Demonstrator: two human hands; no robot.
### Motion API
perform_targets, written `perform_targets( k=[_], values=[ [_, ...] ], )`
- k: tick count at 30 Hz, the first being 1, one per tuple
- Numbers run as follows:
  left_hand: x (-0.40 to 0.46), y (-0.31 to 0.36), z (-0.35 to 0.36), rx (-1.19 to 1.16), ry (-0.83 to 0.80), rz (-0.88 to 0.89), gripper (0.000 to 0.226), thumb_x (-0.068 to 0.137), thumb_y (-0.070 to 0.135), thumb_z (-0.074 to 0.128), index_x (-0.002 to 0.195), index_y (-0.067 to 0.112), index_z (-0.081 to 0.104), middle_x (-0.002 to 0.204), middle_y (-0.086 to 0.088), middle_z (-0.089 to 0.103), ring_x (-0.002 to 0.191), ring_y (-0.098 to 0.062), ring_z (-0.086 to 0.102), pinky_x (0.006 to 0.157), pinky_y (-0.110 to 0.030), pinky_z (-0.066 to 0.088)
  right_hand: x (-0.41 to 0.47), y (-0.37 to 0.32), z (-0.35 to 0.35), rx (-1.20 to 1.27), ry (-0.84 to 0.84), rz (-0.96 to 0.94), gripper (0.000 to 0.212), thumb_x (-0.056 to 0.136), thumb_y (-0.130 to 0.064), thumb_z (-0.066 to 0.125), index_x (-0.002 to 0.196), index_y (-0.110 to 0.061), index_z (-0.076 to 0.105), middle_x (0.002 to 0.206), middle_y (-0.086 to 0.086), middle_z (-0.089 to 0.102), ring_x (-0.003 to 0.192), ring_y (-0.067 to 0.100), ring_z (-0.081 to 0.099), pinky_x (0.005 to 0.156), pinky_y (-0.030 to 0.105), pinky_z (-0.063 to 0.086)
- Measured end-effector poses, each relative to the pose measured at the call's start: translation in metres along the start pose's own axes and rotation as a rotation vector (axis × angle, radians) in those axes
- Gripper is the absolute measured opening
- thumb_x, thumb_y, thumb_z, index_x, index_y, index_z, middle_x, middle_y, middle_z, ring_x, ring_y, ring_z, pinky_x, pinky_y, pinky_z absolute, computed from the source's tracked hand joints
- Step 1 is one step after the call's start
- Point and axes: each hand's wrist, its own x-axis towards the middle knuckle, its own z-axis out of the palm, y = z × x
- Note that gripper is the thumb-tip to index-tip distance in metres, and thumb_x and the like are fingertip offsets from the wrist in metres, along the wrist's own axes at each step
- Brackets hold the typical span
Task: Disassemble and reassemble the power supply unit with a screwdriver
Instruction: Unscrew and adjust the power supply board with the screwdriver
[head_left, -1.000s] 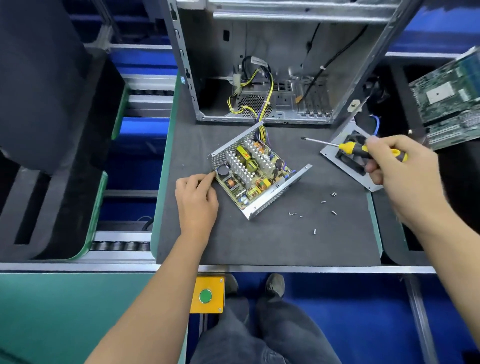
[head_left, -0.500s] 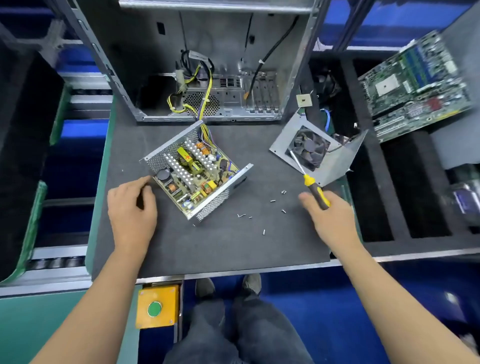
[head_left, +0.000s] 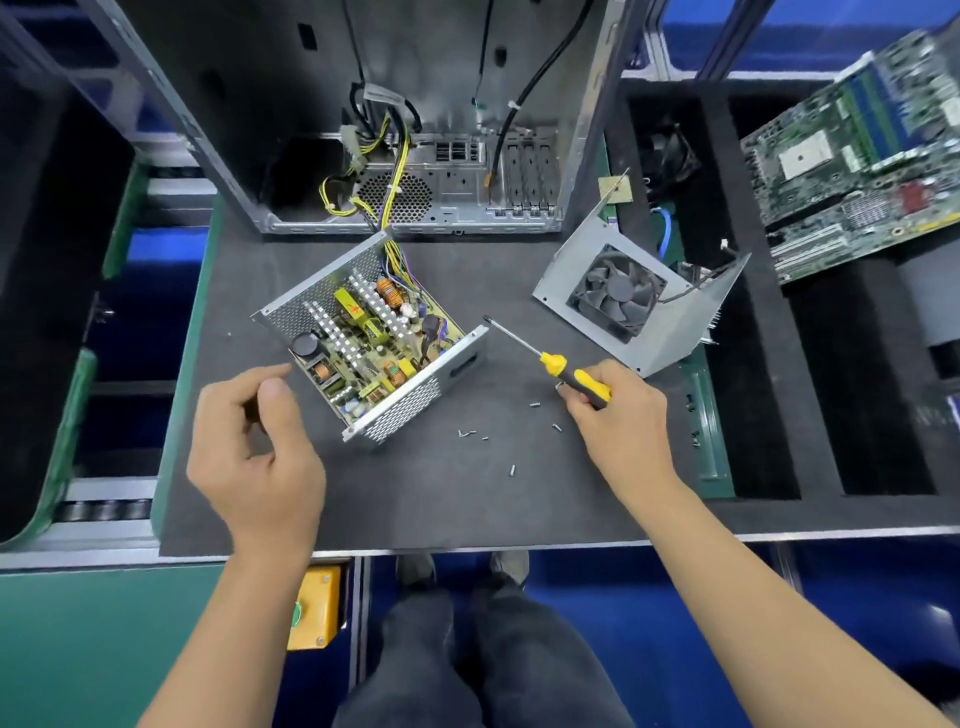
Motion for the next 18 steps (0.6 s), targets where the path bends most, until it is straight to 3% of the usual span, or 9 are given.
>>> perform_targets(
  k=[4, 6, 9, 12, 14, 16, 18],
  values=[
    [0.004, 0.029, 0.009, -0.095, -0.087, 0.038, 0.017, 0.106, 0.024, 0.046, 0.103, 0.024, 0.063, 0.091, 0.013, 0.059, 0.075, -0.03, 0.061, 0.063, -0.046, 0.047, 0.002, 0.003, -0.002, 0.006, -0.052, 0.053, 0.014, 0.084, -0.011, 0.069, 0.076, -0.017, 0.059, 0.07, -0.004, 0.057, 0.066, 0.013, 0.047, 0.061, 0.029, 0.035],
    [0.004, 0.04, 0.014, -0.118, -0.14, 0.035, 0.015, 0.105, 0.023, 0.048, 0.102, 0.023, 0.063, 0.088, 0.006, 0.06, 0.076, -0.029, 0.062, 0.064, -0.048, 0.049, 0.003, 0.002, -0.004, 0.001, -0.071, 0.052, 0.015, 0.083, -0.01, 0.068, 0.075, -0.019, 0.059, 0.067, -0.007, 0.056, 0.065, 0.011, 0.047, 0.06, 0.027, 0.035],
    [0.004, 0.054, 0.022, -0.158, -0.245, -0.025, 0.015, 0.101, 0.018, 0.054, 0.098, 0.016, 0.068, 0.088, 0.002, 0.066, 0.075, -0.027, 0.066, 0.065, -0.048, 0.052, 0.0, -0.009, -0.008, 0.154, -0.029, 0.168, 0.029, 0.085, -0.016, 0.07, 0.065, -0.026, 0.051, 0.058, -0.011, 0.052, 0.057, 0.008, 0.042, 0.052, 0.014, 0.034],
    [0.002, 0.072, 0.03, -0.244, -0.399, -0.126, 0.013, 0.096, 0.015, 0.061, 0.095, 0.014, 0.075, 0.085, 0.005, 0.071, 0.074, -0.015, 0.07, 0.068, -0.032, 0.055, -0.004, -0.032, -0.016, 0.431, -0.017, 0.298, 0.032, 0.084, -0.025, 0.072, 0.066, -0.014, 0.048, 0.059, -0.007, 0.052, 0.053, 0.006, 0.035, 0.045, 0.011, 0.03],
    [0.005, 0.083, 0.039, -0.345, -0.54, -0.265, 0.014, 0.093, 0.011, 0.066, 0.097, 0.019, 0.076, 0.081, 0.004, 0.073, 0.073, -0.011, 0.071, 0.07, -0.021, 0.054, -0.006, -0.055, -0.021, 0.607, -0.07, 0.326, 0.03, 0.083, -0.026, 0.073, 0.066, -0.014, 0.051, 0.07, -0.009, 0.064, 0.058, 0.005, 0.043, 0.049, 0.008, 0.035],
    [0.012, 0.09, 0.049, -0.441, -0.642, -0.401, 0.018, 0.092, 0.006, 0.067, 0.099, 0.021, 0.076, 0.082, 0.001, 0.075, 0.074, -0.016, 0.073, 0.073, -0.025, 0.057, -0.004, -0.079, -0.026, 0.711, -0.15, 0.291, 0.037, 0.084, -0.023, 0.074, 0.058, -0.021, 0.048, 0.08, -0.012, 0.072, 0.065, 0.002, 0.053, 0.059, 0.008, 0.041],
    [0.023, 0.092, 0.056, -0.478, -0.659, -0.415, 0.023, 0.091, 0.003, 0.069, 0.099, 0.024, 0.074, 0.082, 0.001, 0.076, 0.074, -0.017, 0.072, 0.074, -0.028, 0.058, 0.001, -0.1, -0.029, 0.799, -0.222, 0.227, 0.041, 0.085, -0.018, 0.073, 0.057, -0.025, 0.044, 0.079, -0.01, 0.072, 0.064, 0.002, 0.057, 0.064, 0.014, 0.044]
  ],
)
